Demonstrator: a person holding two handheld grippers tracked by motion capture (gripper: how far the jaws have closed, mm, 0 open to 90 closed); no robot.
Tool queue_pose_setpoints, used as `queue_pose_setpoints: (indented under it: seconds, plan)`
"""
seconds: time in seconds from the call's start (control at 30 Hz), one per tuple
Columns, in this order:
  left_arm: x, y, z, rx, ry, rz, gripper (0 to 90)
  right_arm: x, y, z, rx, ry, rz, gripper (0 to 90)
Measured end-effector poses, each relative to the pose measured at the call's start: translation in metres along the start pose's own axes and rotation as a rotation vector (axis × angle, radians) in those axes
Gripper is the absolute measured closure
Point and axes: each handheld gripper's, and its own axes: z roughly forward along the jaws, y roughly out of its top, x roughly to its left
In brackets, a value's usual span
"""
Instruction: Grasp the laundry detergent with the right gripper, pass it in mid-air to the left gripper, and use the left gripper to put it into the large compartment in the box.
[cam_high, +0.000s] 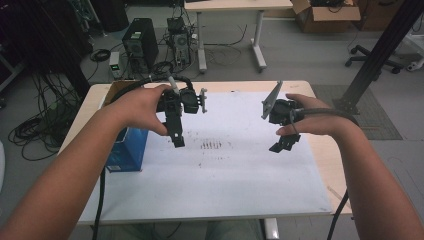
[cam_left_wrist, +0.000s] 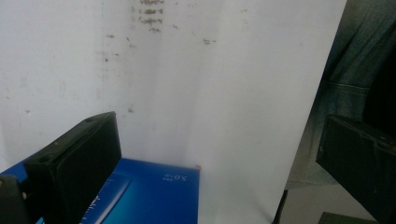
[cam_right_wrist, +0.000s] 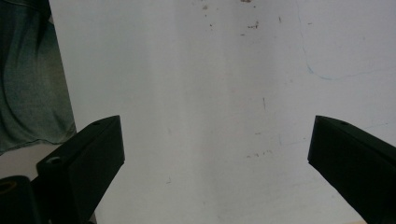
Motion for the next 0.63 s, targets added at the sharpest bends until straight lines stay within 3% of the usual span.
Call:
queue_pose_setpoints:
  seconds: [0.63]
  plan:
    - [0.005,-0.006,0.001,-0.012,-0.015,-0.002,0.2,-0.008,0.014,0.002,0.028,-0.004,-0.023,3.9]
